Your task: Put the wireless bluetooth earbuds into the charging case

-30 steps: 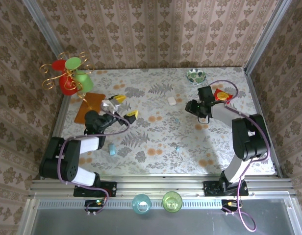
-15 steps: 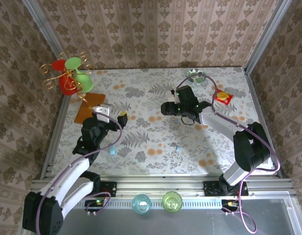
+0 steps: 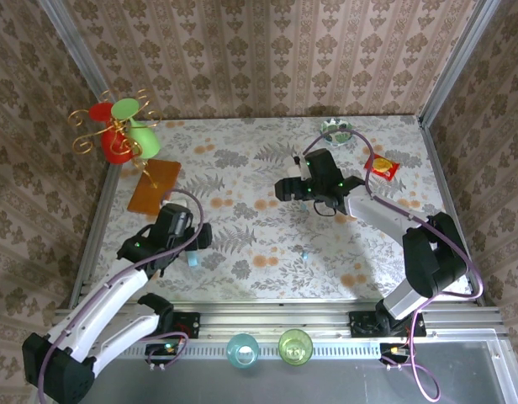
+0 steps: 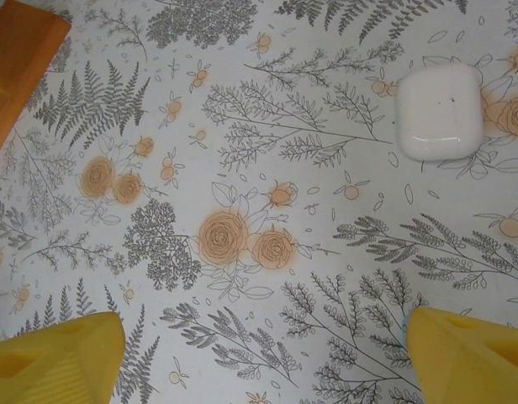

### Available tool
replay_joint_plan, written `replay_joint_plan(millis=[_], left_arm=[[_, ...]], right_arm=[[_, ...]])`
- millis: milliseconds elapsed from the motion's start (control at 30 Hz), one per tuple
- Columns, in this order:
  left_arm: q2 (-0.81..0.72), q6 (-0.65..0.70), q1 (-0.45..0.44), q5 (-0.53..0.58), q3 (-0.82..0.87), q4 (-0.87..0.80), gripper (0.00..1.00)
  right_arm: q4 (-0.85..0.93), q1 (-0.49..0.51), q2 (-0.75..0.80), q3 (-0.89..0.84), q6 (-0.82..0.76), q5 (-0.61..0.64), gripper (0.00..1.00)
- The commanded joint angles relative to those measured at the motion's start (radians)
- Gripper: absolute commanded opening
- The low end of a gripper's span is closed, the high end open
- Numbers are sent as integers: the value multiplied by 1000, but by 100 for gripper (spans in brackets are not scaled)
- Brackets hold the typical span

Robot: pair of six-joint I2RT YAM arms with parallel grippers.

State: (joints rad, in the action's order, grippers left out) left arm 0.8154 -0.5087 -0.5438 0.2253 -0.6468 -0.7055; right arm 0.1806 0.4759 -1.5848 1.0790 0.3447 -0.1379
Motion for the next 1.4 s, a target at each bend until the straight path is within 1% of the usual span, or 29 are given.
replay_joint_plan(millis=[0,200,400,433,500,533,600,767,833,967,1033,1067,1133,1167,1233,1300,1367], left_arm=[[8,-67,-10,-26,29,-132,100],[51,-68,-11,-59,112,-35,100],[130,-82,-12,-55,154,52,99],[141,-83,-12,-52,158,68,97],[159,-85,-12,-48,165,90,89],[167,-85,-12,-46,168,100,83],[182,-87,-10,-44,176,113,77],[216,-93,-10,-53,180,129,55],[227,-95,-10,-59,177,126,50],[237,-99,-10,-73,176,114,35],[234,-97,-10,-77,173,112,31],[232,-94,-10,-82,171,112,26],[221,-60,-11,-105,163,124,19],[215,-20,-13,-130,158,146,18],[204,5,-22,-136,140,160,18],[195,67,-32,-152,118,196,18],[190,142,-46,-149,100,273,17]], right_arm=[[-25,-5,39,-19,-20,7,88],[-28,-5,46,-26,-13,13,87],[-19,-5,49,-24,-10,15,87],[-16,-5,49,-24,-11,17,87],[-13,-5,49,-26,-11,17,87],[-13,-5,52,-26,-11,18,87],[-12,-6,56,-29,-9,22,86],[-10,-8,65,-34,-7,31,86],[-10,-8,69,-37,-1,35,86],[-11,-13,77,-42,14,44,85],[-12,-16,84,-44,28,43,85],[-12,-19,87,-43,35,39,85],[-10,-25,97,-43,56,22,84],[-11,-32,101,-43,74,6,84],[-8,-54,113,-45,119,-43,84],[-1,-78,126,-46,165,-93,83],[1,-100,140,-50,217,-142,82]])
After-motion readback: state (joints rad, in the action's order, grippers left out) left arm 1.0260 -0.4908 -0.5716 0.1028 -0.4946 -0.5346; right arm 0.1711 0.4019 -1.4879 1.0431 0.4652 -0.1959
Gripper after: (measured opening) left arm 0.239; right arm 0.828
